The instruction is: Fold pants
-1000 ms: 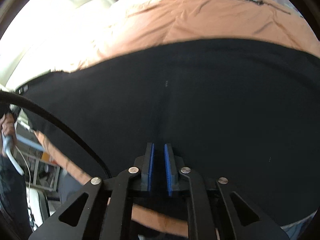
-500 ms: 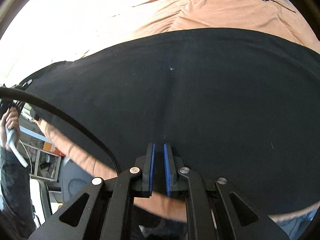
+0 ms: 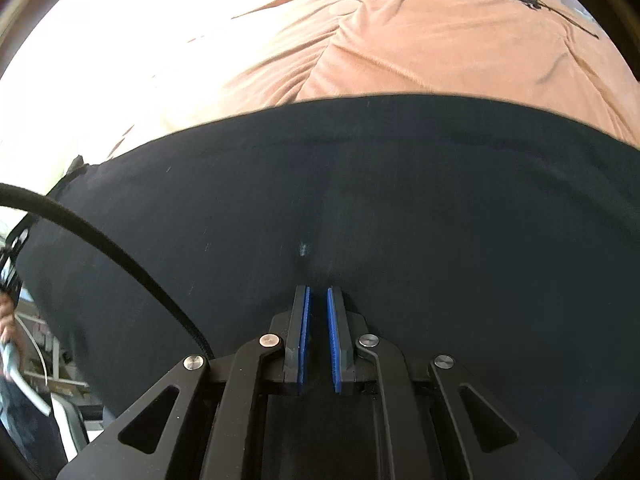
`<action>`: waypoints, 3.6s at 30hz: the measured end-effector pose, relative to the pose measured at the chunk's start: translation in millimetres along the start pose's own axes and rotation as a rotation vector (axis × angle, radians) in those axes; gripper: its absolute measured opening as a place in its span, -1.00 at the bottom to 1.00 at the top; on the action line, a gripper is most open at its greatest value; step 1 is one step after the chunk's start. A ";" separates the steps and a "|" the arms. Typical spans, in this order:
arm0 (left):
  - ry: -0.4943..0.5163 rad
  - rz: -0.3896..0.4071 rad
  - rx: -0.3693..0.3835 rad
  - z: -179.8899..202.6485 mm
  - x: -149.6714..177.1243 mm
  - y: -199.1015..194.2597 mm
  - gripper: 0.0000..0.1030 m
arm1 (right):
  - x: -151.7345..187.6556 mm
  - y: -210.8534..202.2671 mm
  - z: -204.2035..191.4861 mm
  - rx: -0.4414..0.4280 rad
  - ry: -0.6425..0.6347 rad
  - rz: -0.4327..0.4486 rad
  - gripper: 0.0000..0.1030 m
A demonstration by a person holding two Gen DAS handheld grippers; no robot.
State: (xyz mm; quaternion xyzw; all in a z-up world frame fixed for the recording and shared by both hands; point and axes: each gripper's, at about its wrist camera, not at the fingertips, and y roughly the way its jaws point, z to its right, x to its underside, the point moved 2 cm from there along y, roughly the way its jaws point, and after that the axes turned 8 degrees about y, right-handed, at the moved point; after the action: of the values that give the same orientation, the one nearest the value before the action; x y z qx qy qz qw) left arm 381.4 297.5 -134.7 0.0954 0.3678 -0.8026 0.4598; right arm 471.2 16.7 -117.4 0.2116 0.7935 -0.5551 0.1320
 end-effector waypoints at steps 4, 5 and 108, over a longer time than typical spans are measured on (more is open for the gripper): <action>-0.009 -0.005 0.000 -6.3 3.5 -0.2 -0.94 | -25.8 14.1 -6.9 0.026 0.003 0.008 -0.92; -0.010 -0.006 -0.001 -7.0 4.0 -0.3 -0.94 | -33.5 18.5 -7.6 0.031 0.006 0.008 -0.93; 0.938 -0.586 0.501 685.7 393.7 193.1 -0.94 | 227.6 -285.6 343.1 -0.143 0.627 0.534 0.43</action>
State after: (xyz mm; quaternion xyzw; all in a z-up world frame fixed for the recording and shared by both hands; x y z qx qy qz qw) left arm 444.2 -489.6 62.5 0.4390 0.3422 -0.8303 -0.0279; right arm 125.5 -345.6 -102.6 0.5589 0.7491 -0.3537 0.0375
